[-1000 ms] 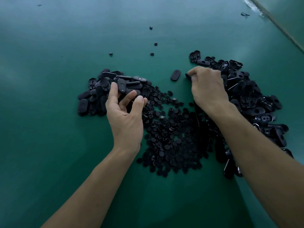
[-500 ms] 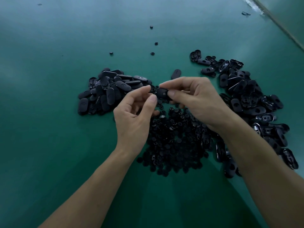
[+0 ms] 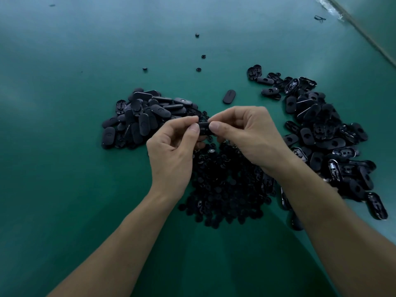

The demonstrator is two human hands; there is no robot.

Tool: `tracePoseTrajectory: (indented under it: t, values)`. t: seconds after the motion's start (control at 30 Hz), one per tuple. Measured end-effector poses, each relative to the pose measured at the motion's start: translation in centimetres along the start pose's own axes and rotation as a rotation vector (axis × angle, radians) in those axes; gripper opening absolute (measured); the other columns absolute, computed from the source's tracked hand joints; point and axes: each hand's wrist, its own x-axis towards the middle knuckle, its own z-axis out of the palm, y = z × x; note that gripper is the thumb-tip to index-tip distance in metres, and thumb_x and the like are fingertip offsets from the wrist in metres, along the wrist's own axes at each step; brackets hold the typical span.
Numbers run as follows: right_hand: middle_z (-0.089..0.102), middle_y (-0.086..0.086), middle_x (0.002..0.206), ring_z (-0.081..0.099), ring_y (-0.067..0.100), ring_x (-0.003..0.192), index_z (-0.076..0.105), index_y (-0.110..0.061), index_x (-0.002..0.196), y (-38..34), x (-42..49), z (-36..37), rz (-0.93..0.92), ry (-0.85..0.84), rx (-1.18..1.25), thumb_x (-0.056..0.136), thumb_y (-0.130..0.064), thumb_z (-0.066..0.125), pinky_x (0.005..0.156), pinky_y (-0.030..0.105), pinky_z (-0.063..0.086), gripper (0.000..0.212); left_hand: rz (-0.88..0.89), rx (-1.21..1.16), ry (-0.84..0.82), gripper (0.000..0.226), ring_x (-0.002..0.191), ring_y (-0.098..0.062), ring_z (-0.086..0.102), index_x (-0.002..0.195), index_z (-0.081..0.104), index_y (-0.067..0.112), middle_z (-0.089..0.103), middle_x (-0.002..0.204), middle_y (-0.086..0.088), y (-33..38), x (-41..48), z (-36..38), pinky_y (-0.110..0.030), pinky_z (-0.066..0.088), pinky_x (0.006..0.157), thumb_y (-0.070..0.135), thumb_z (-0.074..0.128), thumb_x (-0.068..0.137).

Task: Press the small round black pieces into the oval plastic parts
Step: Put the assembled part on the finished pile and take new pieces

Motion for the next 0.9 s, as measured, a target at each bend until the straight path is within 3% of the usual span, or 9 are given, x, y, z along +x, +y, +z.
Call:
tracePoseTrajectory:
  t: [0.13,0.23,0.37,0.47,0.53,0.6,0.73,0.9]
  values:
    - [0.073,-0.013,0.072,0.066,-0.001,0.068,0.075,-0.022,0.093,-0.1,0.2,0.0,-0.054,0.001,-0.004,0.09,-0.007,0.072,0.065,0.011,0.049,0.015,-0.013,-0.011,-0.038,0.009,0.072,-0.019,0.073,0.094,0.068,0.014,0.074,0.079,-0.002,0.0,-0.1,-0.1,-0.025,0.057,0.066,0.005,0.069,0.092]
    - [0.076,-0.006,0.085,0.072,0.007,0.082,0.073,-0.022,0.098,-0.6,0.4,-0.1,-0.08,-0.024,0.013,0.09,0.0,0.07,0.077,0.017,0.054,0.024,-0.003,0.043,-0.061,0.017,0.073,-0.024,0.072,0.1,0.069,0.019,0.073,0.08,-0.002,-0.2,-0.1,0.0,-0.029,0.059,0.069,0.012,0.076,0.086]
    - [0.078,0.001,0.089,0.073,0.011,0.08,0.071,-0.018,0.099,-1.1,0.7,-0.5,-0.08,-0.003,0.059,0.094,0.005,0.06,0.069,0.016,0.053,0.027,0.044,0.095,-0.062,0.022,0.077,-0.009,0.066,0.109,0.073,0.023,0.07,0.081,0.005,-0.5,0.0,0.0,-0.018,0.053,0.072,0.016,0.076,0.089]
    - [0.075,-0.006,0.086,0.07,0.003,0.077,0.073,-0.019,0.098,-0.5,1.0,-1.2,-0.036,0.165,-0.203,0.094,-0.003,0.064,0.072,0.015,0.054,0.019,0.066,0.071,-0.065,0.017,0.079,-0.01,0.069,0.103,0.073,0.027,0.073,0.084,0.007,-0.2,0.0,0.0,-0.019,0.054,0.075,0.016,0.075,0.091]
    - [0.07,-0.011,0.088,0.065,-0.002,0.079,0.074,-0.018,0.103,0.1,1.0,-1.4,-0.001,0.192,-0.467,0.093,-0.011,0.068,0.078,0.011,0.052,0.014,0.06,0.028,-0.071,0.011,0.083,-0.021,0.072,0.1,0.071,0.024,0.075,0.085,0.003,0.0,-0.1,-0.1,-0.025,0.055,0.076,0.016,0.072,0.092]
    - [0.069,-0.008,0.09,0.063,0.0,0.081,0.074,-0.017,0.106,0.6,0.8,-1.4,0.031,0.176,-0.61,0.092,-0.018,0.071,0.083,0.018,0.055,0.015,0.054,0.006,-0.069,0.007,0.08,-0.015,0.071,0.098,0.067,0.02,0.074,0.083,0.003,0.1,0.0,-0.1,-0.022,0.053,0.07,0.014,0.07,0.094]
    - [0.068,-0.003,0.094,0.065,0.013,0.088,0.073,-0.022,0.103,1.0,0.7,-1.0,0.108,0.114,-0.738,0.089,-0.035,0.073,0.088,0.038,0.056,0.019,0.023,0.006,-0.016,0.013,0.074,-0.01,0.067,0.1,0.064,0.02,0.071,0.081,0.001,0.1,0.0,-0.1,-0.021,0.053,0.063,0.014,0.072,0.093]
    - [0.067,-0.006,0.089,0.064,0.014,0.088,0.072,-0.023,0.096,0.9,1.0,-0.8,0.15,0.115,-0.718,0.089,-0.03,0.074,0.087,0.038,0.056,0.01,0.001,-0.064,-0.012,0.012,0.067,-0.014,0.069,0.098,0.065,0.014,0.071,0.08,0.002,0.2,-0.1,-0.1,-0.023,0.056,0.063,0.008,0.073,0.091]
